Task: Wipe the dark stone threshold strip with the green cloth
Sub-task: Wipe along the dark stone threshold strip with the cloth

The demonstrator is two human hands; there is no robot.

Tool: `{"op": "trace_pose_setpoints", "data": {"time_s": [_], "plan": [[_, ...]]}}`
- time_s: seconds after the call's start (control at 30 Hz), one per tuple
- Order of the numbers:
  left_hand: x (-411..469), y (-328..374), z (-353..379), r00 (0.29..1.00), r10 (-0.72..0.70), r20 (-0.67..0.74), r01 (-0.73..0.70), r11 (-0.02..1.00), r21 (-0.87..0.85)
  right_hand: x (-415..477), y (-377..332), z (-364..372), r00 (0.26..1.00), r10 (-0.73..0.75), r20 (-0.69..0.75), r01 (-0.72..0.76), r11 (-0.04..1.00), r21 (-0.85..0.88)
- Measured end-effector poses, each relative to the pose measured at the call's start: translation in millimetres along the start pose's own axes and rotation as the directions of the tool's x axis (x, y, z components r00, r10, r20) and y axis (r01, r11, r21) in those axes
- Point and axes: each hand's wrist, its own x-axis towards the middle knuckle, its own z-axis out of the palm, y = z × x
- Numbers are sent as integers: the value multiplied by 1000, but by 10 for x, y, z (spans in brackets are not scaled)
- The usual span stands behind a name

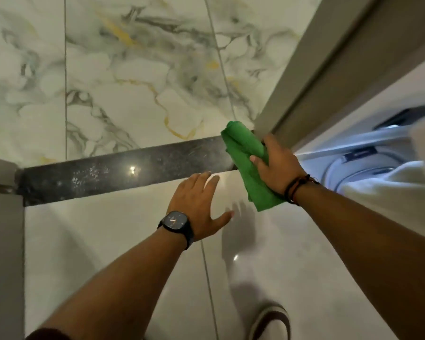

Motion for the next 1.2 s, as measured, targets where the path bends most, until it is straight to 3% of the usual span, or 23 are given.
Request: {"op": "trace_pose_setpoints", "data": {"time_s": [0.23, 0.4, 0.5, 0.63, 0.83, 1.03, 1.2], "plan": [[185, -727, 1407, 999, -33, 36, 32, 999, 7, 798, 507, 1381, 984, 173, -43, -163, 971, 172], [109, -1209, 1988, 984, -173, -38, 175, 983, 50, 1051, 964, 1793, 962, 191, -195, -222, 964, -147], [92, -1467, 2094, 945, -301, -126, 303, 953, -4, 1147, 1162, 1969, 985, 81, -153, -134, 916, -378], [79, -1645, 2117, 889, -442, -119, 439, 897, -52, 1241, 1295, 2074, 994, 104, -29, -106, 893, -438], [126, -1710, 2149, 891, -428, -154, 424, 904, -56, 1403, 1139, 2286, 989, 44, -143, -111, 856, -505], [120, -1750, 2211, 892, -423, -161, 422, 906, -41, 1437, 596, 2786, 992, -126, -10, 101, 840, -533], [106, -1755, 2205, 897, -420, -136, 418, 907, -45, 1153, 852, 2678, 953, -271, 135, 301, 801, -517]]}}
